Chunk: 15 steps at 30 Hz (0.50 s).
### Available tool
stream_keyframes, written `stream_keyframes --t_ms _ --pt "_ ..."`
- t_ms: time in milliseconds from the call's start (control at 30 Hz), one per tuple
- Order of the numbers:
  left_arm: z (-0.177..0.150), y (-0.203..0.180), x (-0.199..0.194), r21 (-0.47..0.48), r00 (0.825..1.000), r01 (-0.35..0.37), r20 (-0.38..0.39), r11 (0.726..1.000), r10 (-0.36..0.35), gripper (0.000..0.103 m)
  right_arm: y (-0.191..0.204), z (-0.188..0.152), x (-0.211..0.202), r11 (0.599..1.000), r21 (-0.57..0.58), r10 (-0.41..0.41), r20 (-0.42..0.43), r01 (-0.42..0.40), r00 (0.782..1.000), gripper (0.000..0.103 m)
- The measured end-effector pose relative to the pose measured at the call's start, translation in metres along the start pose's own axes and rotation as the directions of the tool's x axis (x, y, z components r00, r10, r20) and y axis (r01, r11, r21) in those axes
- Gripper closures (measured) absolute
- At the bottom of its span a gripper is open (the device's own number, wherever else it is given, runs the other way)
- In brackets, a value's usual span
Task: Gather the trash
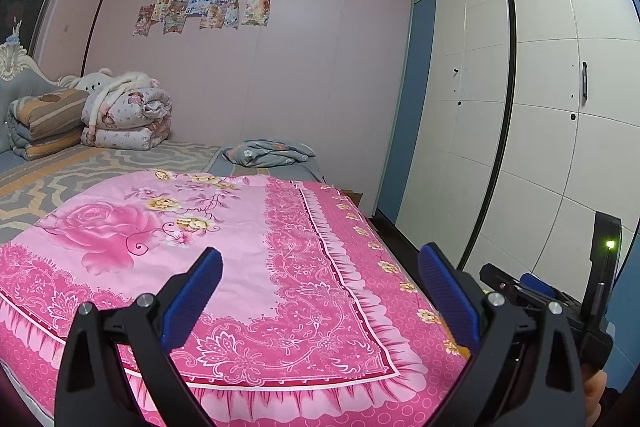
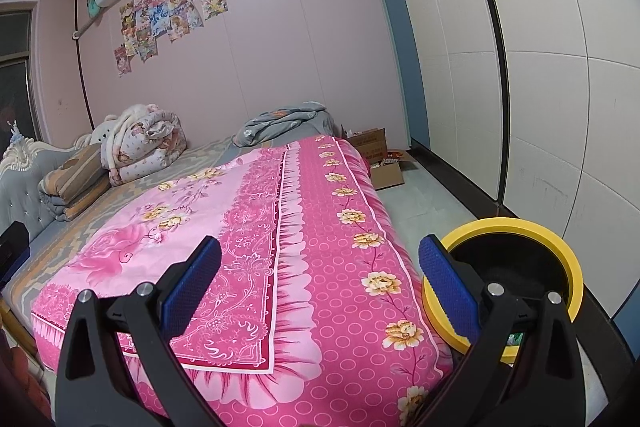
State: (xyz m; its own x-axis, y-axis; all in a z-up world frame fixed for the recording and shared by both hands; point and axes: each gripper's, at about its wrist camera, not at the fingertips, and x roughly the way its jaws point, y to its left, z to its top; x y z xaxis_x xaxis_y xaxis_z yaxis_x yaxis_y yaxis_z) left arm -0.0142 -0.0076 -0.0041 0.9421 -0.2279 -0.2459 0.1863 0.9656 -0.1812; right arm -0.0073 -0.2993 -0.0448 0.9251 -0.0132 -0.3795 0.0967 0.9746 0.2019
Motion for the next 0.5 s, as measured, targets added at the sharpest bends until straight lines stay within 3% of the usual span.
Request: stream_keyframes --t_ms 500 --pt "0.0007 -0.0005 0.0036 -0.006 1.0 0.001 -0.016 1.0 -0.001 0.008 0.0015 -0.0017 0.002 1.0 0.004 -0.002 -0.008 0.002 1.0 0.008"
